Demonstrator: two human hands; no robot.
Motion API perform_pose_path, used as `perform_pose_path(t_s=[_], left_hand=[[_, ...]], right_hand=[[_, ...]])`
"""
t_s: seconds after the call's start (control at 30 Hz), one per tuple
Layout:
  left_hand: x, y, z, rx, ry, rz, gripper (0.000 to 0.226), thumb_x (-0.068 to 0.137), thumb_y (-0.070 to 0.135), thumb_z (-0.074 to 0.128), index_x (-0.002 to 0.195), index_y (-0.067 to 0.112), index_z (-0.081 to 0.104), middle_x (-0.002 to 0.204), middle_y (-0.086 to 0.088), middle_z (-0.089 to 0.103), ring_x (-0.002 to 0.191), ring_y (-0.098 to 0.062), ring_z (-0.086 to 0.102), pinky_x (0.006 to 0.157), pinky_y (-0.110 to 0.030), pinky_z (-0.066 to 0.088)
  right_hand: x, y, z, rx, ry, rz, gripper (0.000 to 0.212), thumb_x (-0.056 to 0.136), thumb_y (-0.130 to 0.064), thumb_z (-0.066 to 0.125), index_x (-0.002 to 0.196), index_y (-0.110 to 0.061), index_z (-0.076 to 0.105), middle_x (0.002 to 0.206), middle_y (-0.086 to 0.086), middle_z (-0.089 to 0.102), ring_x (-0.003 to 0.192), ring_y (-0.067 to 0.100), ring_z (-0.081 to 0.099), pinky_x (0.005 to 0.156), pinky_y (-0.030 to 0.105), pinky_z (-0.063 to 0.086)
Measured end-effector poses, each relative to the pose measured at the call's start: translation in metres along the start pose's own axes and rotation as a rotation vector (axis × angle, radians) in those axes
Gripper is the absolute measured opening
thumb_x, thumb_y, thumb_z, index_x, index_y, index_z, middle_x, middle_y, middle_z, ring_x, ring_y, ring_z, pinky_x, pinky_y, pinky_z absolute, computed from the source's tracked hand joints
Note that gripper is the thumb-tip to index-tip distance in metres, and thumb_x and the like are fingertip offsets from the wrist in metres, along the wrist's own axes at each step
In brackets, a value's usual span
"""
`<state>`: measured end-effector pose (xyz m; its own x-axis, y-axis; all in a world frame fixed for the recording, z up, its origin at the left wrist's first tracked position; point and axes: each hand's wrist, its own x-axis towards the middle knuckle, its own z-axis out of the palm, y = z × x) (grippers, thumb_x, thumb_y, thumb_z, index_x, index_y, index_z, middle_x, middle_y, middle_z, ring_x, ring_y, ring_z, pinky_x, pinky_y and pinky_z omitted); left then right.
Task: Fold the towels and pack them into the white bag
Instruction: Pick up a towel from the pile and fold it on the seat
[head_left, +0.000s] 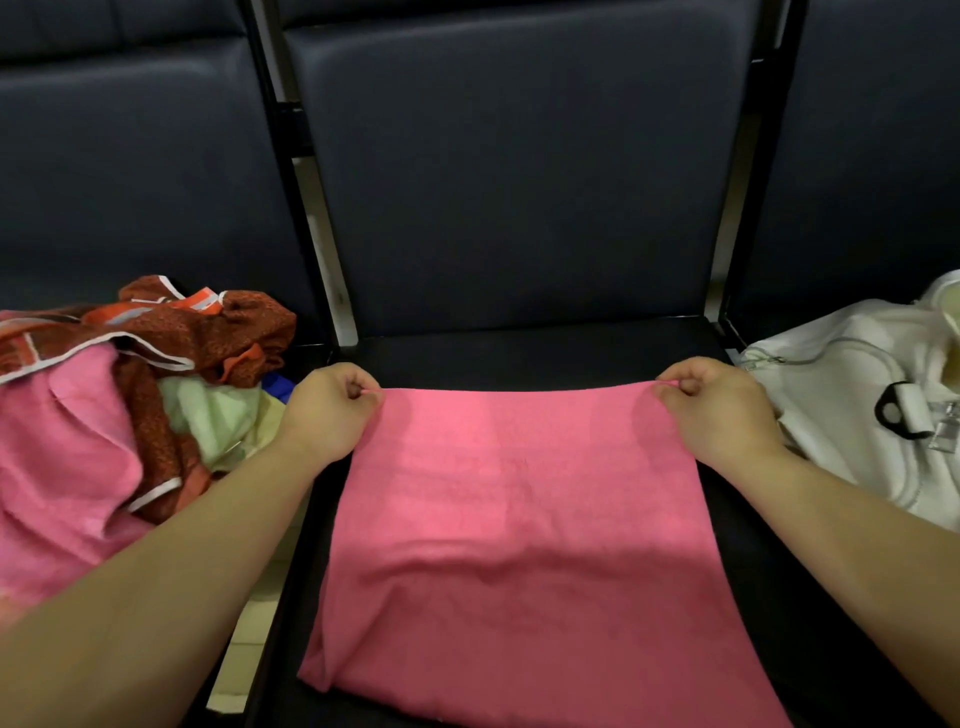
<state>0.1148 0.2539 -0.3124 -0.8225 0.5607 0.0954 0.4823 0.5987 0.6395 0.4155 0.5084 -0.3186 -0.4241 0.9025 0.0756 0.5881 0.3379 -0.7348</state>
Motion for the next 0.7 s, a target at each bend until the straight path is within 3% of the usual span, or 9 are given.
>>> perform_pose_path(t_s=[0.1,0.2,0.4,0.57,0.7], left_hand=[[-0.001,-0.002,0.000,0.028,-0.028,0.032,0.022,0.086,0.014,0.074,0.071,0.028,0.069,0.072,0.011,0.070,0.070,-0.010,0.066,0.067,-0.028,0.047],[-0.001,-0.004,-0.004,0.033,-0.085,0.041,0.020,0.083,0.014,0.080,0.072,0.028,0.071,0.070,0.009,0.070,0.067,-0.011,0.065,0.067,-0.028,0.047],[0.002,0.001,-0.010,0.186,-0.221,0.103,0.011,0.084,0.016,0.079,0.087,0.024,0.072,0.086,0.010,0.067,0.077,-0.003,0.062,0.065,-0.015,0.042],[0.001,-0.001,-0.007,0.313,-0.246,0.187,0.022,0.088,0.015,0.075,0.076,0.028,0.061,0.087,0.006,0.058,0.075,-0.008,0.057,0.065,-0.023,0.042],[-0.007,-0.006,-0.011,0.336,-0.230,0.225,0.021,0.091,0.015,0.069,0.081,0.027,0.055,0.082,0.006,0.061,0.081,-0.016,0.061,0.075,-0.035,0.050]], right_hand=[[0.001,-0.001,0.001,-0.065,0.010,-0.007,0.006,0.096,-0.029,0.067,0.101,-0.026,0.070,0.095,-0.012,0.068,0.086,0.005,0.059,0.062,0.015,0.034],[0.002,-0.002,0.001,-0.150,0.002,-0.012,0.005,0.095,-0.031,0.067,0.097,-0.027,0.070,0.094,-0.012,0.065,0.080,0.003,0.054,0.059,0.017,0.027],[0.007,0.000,-0.004,-0.202,-0.083,-0.053,0.010,0.091,-0.025,0.072,0.100,-0.027,0.070,0.098,-0.010,0.064,0.088,0.009,0.057,0.062,0.023,0.037],[0.005,-0.002,-0.005,-0.277,-0.174,-0.110,0.009,0.094,-0.018,0.067,0.097,-0.027,0.067,0.087,-0.012,0.062,0.081,0.008,0.058,0.057,0.011,0.033],[-0.001,-0.002,-0.005,-0.277,-0.167,-0.138,0.017,0.095,-0.017,0.064,0.111,-0.024,0.066,0.097,-0.005,0.065,0.084,0.012,0.060,0.059,0.015,0.037]])
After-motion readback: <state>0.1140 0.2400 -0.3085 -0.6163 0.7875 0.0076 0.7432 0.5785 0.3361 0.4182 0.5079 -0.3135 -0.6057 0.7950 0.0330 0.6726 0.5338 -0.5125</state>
